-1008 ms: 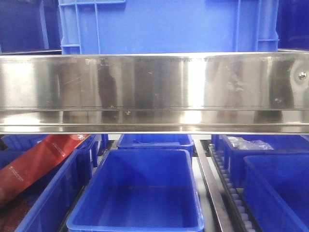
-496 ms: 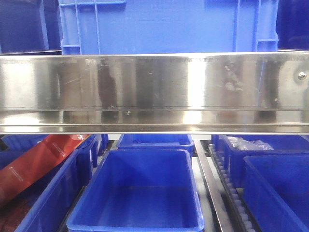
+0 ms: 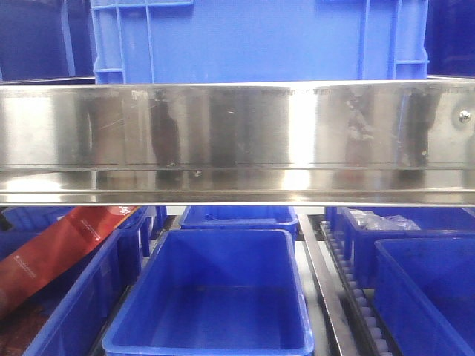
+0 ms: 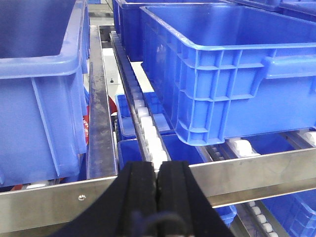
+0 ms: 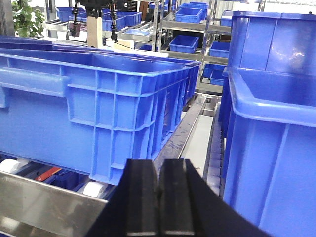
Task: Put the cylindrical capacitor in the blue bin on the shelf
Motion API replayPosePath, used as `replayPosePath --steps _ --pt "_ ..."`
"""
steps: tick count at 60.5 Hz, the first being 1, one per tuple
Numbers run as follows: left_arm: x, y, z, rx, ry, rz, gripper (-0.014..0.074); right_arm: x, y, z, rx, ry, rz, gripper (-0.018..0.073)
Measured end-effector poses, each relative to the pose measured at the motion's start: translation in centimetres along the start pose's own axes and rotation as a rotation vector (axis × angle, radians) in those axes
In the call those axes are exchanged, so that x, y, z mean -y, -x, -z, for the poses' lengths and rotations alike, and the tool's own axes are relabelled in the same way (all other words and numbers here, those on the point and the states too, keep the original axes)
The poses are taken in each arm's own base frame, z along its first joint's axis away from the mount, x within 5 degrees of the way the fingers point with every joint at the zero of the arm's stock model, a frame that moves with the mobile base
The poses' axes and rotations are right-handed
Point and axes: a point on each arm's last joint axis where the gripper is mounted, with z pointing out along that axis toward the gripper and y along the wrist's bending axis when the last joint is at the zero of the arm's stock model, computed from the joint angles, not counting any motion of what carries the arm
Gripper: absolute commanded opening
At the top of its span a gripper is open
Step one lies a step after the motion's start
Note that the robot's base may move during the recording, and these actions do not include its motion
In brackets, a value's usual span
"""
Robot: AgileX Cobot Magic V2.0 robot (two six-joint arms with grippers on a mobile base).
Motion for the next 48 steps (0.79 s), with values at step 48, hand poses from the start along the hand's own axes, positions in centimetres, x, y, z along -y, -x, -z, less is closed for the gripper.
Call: replayPosePath --steps 48 --pt "-1.1 -4.3 -1.2 0.120 0.149 -0.013 -0.0111 0.0 -0.1 0.0 -0.002 0.000 0.000 -0.0081"
